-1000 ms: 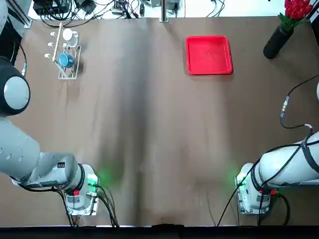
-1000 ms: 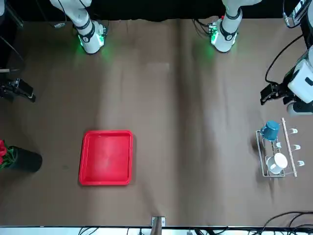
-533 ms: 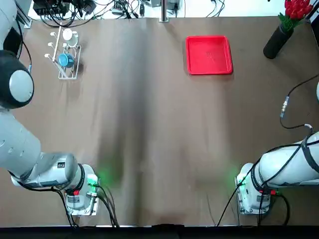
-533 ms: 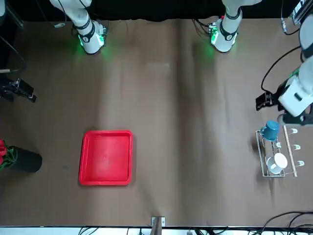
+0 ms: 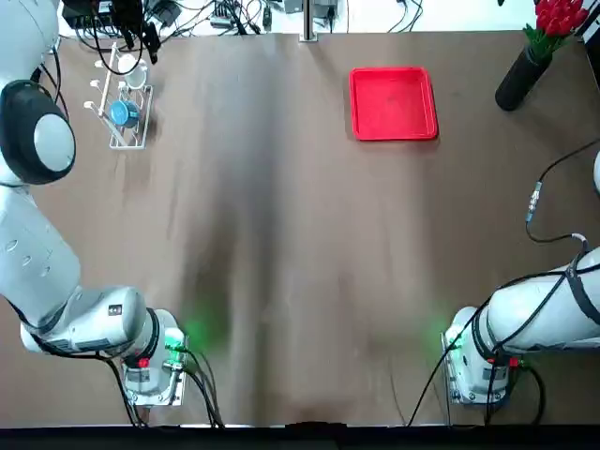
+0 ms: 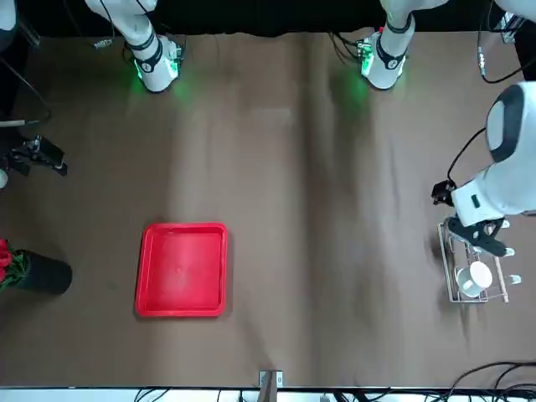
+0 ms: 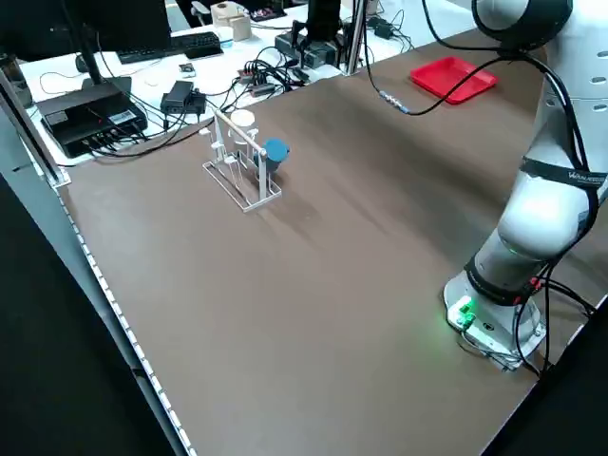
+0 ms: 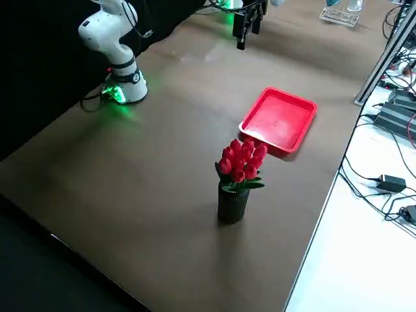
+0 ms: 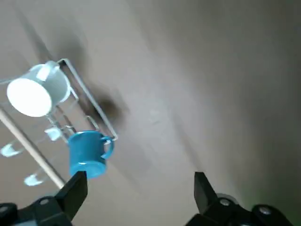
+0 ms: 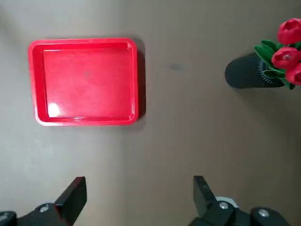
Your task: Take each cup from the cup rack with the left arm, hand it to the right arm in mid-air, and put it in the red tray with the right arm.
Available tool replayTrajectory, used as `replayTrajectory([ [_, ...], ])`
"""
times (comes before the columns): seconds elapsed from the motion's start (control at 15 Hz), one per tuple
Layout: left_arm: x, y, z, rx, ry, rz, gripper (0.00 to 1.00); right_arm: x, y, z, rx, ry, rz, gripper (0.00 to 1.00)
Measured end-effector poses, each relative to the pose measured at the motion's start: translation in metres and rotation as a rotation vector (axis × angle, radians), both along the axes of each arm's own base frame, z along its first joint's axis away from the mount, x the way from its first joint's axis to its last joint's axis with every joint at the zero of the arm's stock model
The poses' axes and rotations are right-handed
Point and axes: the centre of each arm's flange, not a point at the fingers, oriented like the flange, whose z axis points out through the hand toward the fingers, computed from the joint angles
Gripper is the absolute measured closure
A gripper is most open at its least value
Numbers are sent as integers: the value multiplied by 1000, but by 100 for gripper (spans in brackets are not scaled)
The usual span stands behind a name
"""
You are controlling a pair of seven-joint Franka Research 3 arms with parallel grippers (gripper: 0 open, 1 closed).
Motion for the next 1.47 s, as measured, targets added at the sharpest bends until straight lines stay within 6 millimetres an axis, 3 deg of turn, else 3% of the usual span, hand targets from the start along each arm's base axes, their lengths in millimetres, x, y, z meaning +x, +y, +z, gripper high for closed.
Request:
replayTrajectory([
  [0.4,-3,10,-75,129,-39,-264,0,2,10,-4,0,7,16,0],
  [0.6,-11,35,-101,140,-60,-404,0,2,17,-6,0,11,29,0],
  [0.67,-18,57,-108,131,-71,-493,0,2,19,-6,0,14,33,0],
  [1.07,-49,109,-144,143,-150,-629,0,2,22,-7,0,17,38,0],
  [1.47,-60,107,-155,143,-137,-653,0,2,22,-7,0,18,38,0],
])
